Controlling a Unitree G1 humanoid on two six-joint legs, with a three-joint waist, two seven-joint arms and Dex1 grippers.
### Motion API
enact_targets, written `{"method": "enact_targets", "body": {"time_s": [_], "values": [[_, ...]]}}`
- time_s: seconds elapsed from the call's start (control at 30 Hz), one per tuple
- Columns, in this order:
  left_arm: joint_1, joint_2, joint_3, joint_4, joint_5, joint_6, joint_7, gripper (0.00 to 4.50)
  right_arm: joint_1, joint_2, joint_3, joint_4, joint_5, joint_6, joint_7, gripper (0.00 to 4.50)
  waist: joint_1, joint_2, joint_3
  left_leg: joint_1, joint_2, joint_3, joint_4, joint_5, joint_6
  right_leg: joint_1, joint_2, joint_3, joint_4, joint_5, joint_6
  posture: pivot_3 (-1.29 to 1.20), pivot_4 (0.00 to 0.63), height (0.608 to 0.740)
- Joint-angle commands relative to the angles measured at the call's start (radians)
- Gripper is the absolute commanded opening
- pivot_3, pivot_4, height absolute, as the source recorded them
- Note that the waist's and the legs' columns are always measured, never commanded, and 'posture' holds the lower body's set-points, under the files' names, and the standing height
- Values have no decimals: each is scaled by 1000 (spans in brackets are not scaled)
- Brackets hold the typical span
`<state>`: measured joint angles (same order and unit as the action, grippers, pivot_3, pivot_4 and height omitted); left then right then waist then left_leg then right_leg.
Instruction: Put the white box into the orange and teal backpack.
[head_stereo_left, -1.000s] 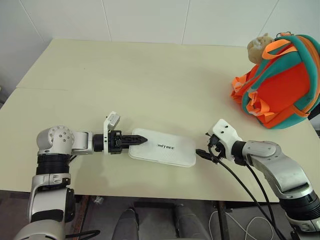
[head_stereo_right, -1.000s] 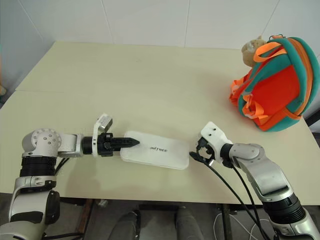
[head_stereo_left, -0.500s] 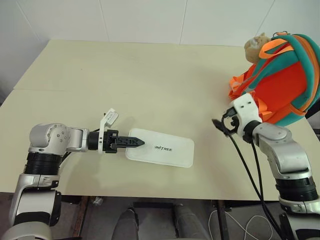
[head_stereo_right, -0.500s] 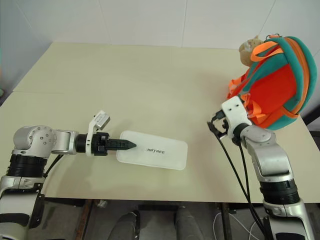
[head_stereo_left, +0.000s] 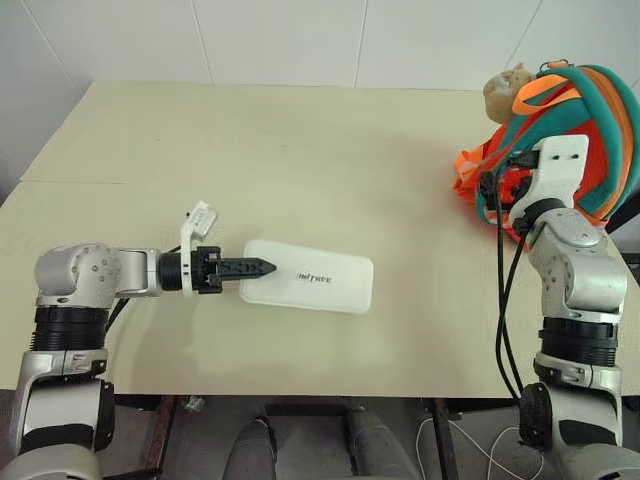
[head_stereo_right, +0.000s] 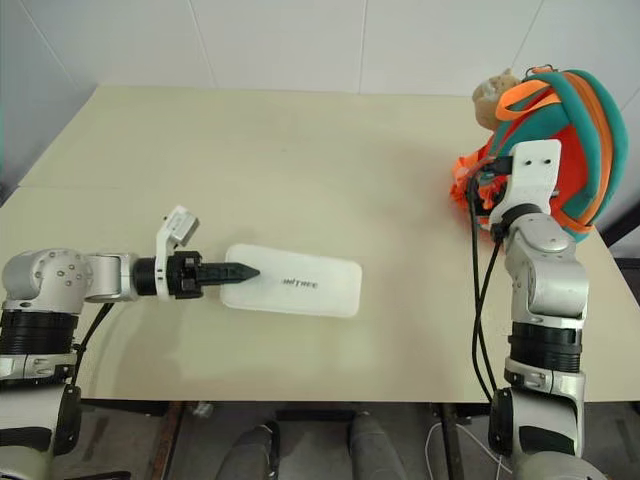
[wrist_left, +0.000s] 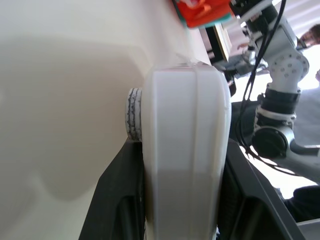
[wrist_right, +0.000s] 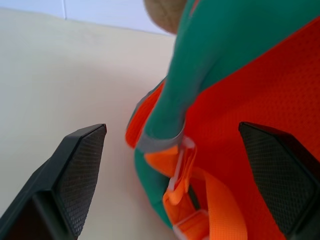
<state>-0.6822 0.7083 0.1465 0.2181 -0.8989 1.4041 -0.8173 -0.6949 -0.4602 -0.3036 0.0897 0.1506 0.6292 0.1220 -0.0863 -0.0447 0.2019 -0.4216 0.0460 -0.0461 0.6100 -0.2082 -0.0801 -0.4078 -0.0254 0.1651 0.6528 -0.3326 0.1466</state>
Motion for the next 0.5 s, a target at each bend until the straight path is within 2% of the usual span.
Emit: {"method": "enact_targets", "body": {"time_s": [0.03,0.27,0.37,0.4,0.43,0.5], "values": [[-53,-35,109,18,-40,-11,22,1318,-93,12,-35,124,20,-124,-16,4500,-1,1,0,0,0,0,0,0,0,0,0,0,0,0,0,0,150,740],[-76,-104,218,17,-60,-1,74,1317,-318,24,-11,550,4,-369,1,4500,-15,1,1,0,0,0,-5,0,0,-1,0,0,-1,0,0,0,150,740],[-72,-117,241,-1,-56,-7,105,1317,-411,17,14,727,-35,-440,-45,4500,-24,1,1,0,0,0,-8,0,-1,-1,0,0,-2,0,0,0,150,740],[-72,-123,260,-3,-56,-15,121,1317,-437,16,18,765,-42,-465,-56,4108,-26,1,1,0,0,0,-8,1,-1,-2,-1,0,-2,0,0,0,150,740],[-72,-127,278,-4,-56,-22,137,1317,-455,15,21,787,-42,-486,-62,3936,-27,1,1,0,0,0,-9,1,-2,-2,-1,0,-3,0,0,0,150,740],[-79,-137,322,7,-50,-52,178,1317,-474,14,26,805,-39,-508,-53,3303,-28,1,1,0,0,0,-11,1,-2,-2,-1,0,-4,0,0,0,150,740]]}}
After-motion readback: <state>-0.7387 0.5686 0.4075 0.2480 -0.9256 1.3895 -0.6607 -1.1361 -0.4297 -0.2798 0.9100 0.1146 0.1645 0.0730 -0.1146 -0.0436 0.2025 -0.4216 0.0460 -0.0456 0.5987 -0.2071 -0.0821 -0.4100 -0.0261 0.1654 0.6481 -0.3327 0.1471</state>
